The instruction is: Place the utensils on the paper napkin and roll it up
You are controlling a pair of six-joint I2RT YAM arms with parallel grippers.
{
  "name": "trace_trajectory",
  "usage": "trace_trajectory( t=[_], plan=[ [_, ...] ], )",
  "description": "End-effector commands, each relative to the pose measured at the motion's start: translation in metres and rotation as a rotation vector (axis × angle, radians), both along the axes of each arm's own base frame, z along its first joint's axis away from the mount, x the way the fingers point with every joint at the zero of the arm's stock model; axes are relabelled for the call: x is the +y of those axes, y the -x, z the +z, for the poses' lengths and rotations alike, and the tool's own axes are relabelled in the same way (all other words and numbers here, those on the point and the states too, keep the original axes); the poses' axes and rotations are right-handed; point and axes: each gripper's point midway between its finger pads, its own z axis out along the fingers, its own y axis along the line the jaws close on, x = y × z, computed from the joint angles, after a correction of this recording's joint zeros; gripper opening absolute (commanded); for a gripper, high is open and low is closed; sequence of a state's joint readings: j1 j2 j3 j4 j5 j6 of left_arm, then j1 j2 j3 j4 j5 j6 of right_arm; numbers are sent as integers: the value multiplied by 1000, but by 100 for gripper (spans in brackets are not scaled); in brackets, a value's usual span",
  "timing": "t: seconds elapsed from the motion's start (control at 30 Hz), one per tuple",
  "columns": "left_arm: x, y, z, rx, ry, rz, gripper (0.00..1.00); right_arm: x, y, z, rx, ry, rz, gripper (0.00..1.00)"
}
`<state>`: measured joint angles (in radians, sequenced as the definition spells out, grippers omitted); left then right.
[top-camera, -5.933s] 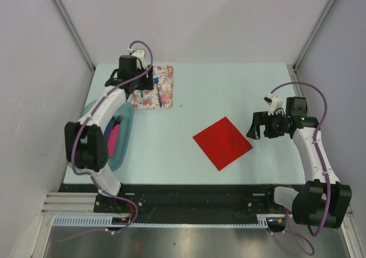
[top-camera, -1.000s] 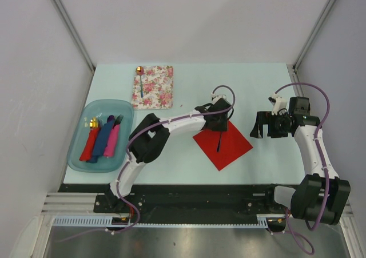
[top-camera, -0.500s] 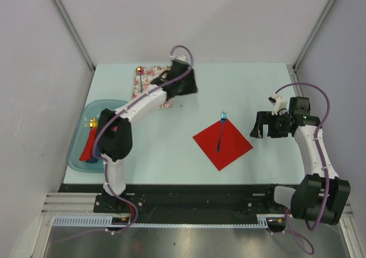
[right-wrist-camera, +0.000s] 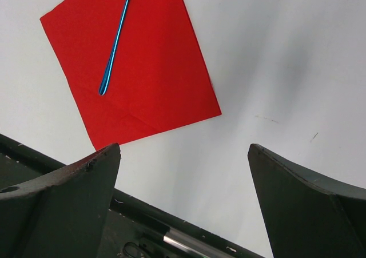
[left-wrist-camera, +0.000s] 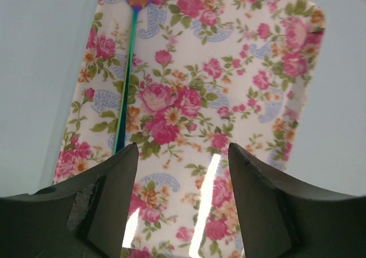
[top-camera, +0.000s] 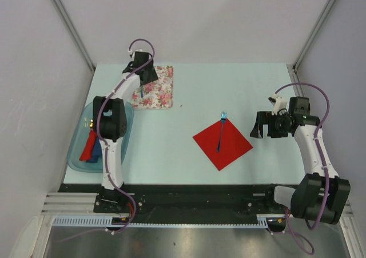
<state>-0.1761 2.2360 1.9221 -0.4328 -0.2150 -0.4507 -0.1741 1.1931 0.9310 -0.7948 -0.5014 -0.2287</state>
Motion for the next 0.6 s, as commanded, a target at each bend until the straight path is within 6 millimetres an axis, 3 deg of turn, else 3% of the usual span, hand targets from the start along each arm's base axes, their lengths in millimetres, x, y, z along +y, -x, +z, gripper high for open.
trace_trajectory(
  t=[0.0,0.37,0.57],
  plan=[
    [26,-19,1,-27,-41,74,68,-2,-8,8,-28,1,-12,100],
    [52,-35,-23,-13,-10,159,64,-3,-8,7,-21,3,-16,100],
    [61,-40,-32,-5,27,192,71,-4,-9,5,-11,2,-21,100]
  ],
)
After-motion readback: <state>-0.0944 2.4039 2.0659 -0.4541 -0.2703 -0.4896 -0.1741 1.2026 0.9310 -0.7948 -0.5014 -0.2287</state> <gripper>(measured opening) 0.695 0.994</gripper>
